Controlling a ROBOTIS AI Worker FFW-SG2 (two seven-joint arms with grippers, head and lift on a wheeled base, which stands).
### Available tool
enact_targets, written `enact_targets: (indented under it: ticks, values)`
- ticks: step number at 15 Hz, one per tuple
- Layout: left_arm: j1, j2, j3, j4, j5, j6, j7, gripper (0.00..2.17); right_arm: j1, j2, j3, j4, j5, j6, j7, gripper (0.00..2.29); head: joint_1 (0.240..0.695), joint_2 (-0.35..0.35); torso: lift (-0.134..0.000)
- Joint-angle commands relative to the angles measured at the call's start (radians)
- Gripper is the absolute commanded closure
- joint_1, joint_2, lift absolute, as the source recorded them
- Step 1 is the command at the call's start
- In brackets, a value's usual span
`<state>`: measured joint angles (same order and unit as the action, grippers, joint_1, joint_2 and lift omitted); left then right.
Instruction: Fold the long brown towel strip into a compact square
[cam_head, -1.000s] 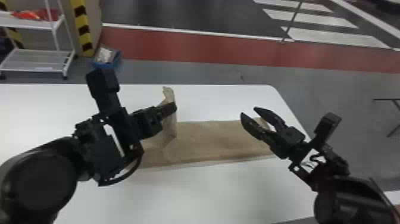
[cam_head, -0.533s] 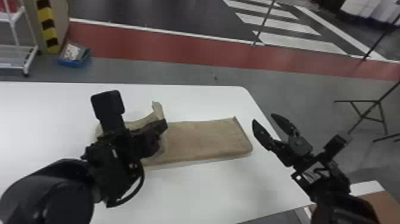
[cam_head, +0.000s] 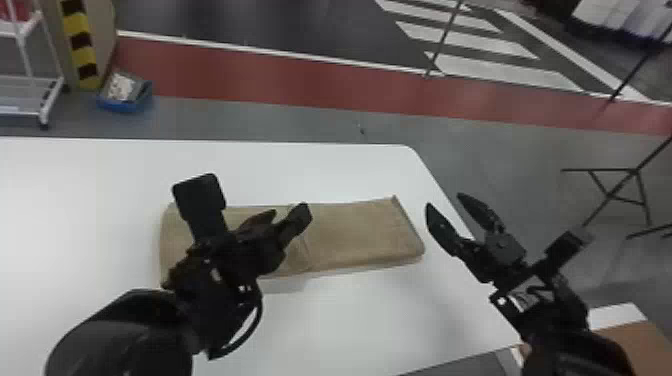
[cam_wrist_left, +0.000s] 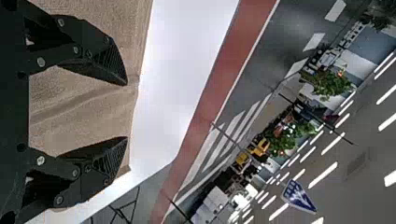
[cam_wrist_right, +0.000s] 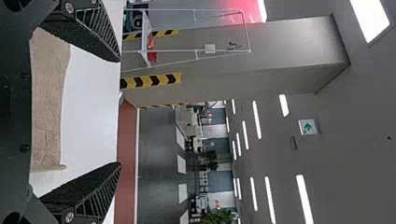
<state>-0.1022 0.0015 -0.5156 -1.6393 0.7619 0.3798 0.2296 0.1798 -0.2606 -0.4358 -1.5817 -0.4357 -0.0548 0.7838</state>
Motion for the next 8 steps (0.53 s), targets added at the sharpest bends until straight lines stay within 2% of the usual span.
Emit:
enact_targets:
  ticks: [1,2,3,4,6,7,8]
  values:
    - [0.012,-0.004,0.022,-0.01,0.008,-0.012,-0.007,0.03,0.009,0.008,0.008,-0.015,0.0,0.005,-0.001,0.09,0.695,-0.35,-0.125]
    - [0.032,-0.004,0.054,-0.053,0.005,-0.009,-0.007,0.03,0.018,0.012,0.022,-0.04,0.011,0.026,-0.026,0.09,0.695,-0.35,-0.125]
    - [0.052,0.017,0.085,-0.097,0.002,-0.006,-0.003,0.03,0.038,0.014,0.046,-0.083,0.034,0.048,-0.075,0.1,0.695,-0.35,-0.125]
    - [0.065,0.064,0.115,-0.142,0.002,-0.003,-0.001,0.03,0.05,0.017,0.072,-0.113,0.051,0.088,-0.12,0.15,0.695,-0.35,-0.125]
    - [0.113,0.141,0.189,-0.205,-0.009,-0.003,-0.004,0.04,0.049,0.038,0.123,-0.181,0.08,0.269,-0.199,0.22,0.695,-0.35,-0.125]
    - [0.133,0.189,0.21,-0.234,-0.036,-0.003,-0.003,0.05,0.047,0.046,0.163,-0.23,0.107,0.342,-0.233,0.22,0.695,-0.35,-0.125]
    - [0.15,0.215,0.227,-0.251,-0.062,-0.003,-0.004,0.05,0.047,0.05,0.206,-0.279,0.13,0.395,-0.273,0.22,0.695,-0.332,-0.125]
